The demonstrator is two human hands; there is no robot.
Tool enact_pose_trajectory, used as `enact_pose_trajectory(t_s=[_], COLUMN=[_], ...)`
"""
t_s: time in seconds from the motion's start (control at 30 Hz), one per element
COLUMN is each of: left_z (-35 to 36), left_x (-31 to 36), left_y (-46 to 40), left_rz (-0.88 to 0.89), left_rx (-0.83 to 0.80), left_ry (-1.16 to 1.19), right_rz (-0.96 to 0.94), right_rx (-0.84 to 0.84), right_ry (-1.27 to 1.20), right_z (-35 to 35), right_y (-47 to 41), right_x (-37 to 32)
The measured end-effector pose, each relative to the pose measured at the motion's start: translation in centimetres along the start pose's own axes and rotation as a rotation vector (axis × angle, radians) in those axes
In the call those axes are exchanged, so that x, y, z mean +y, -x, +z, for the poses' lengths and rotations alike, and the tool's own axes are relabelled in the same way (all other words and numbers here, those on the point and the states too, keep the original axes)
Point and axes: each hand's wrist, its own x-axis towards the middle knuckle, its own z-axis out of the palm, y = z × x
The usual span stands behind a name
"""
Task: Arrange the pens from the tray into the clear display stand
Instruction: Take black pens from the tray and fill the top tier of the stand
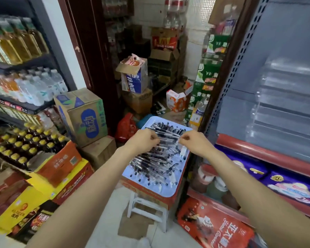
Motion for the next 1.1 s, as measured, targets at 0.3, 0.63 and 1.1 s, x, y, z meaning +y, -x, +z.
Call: enact_pose_trajectory(t_s=[0.3, 0.63, 1.1], left_z=[-1.6, 0.8, 1.7], left_x=[-6.4, -10.4, -13.8], left_y=[-13.2, -20.1, -21.4], left_rz=[-0.001, 0.057, 0.016], left_rx=[-0.058, -0.211, -0.131], left_ry=[-0.043, -0.247, 0.139], right_rz=[0.087, 0.098, 0.148], right_rx=[0.039, -0.023, -0.064], right_ry=[0.048, 0.202, 0.252], right_z=[1.6, 5.0, 6.5], right_y=[-12.6, -18.9, -20.3], right_x=[0.2, 2.6, 3.7])
